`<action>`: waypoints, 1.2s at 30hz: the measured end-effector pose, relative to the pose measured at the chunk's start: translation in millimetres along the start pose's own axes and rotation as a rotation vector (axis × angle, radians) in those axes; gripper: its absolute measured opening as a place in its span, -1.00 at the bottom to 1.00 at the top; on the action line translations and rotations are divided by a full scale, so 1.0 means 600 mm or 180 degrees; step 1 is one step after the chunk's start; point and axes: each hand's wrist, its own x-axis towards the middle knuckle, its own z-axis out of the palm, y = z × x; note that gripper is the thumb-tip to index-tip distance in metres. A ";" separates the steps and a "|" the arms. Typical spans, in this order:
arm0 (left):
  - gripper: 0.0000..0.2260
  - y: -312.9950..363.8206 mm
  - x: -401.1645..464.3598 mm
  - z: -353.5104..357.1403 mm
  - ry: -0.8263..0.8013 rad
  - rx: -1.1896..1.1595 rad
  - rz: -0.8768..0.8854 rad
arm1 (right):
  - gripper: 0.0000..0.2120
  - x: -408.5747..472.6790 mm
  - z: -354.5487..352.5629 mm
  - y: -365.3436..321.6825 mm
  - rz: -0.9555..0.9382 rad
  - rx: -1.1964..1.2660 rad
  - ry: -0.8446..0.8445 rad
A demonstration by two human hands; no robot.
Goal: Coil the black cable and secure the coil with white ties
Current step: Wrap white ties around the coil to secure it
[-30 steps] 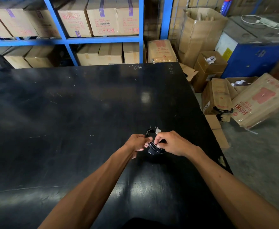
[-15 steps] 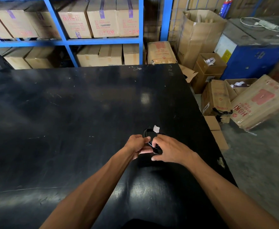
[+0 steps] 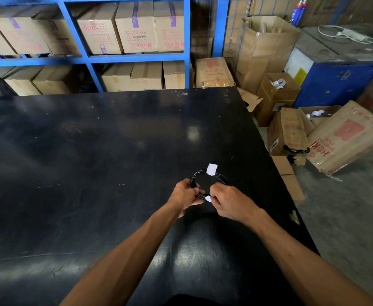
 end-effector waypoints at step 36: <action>-0.91 -0.012 -0.003 -0.006 -0.0231 -0.0375 0.0126 | -0.88 0.028 -0.019 0.015 0.0460 0.0630 -0.0179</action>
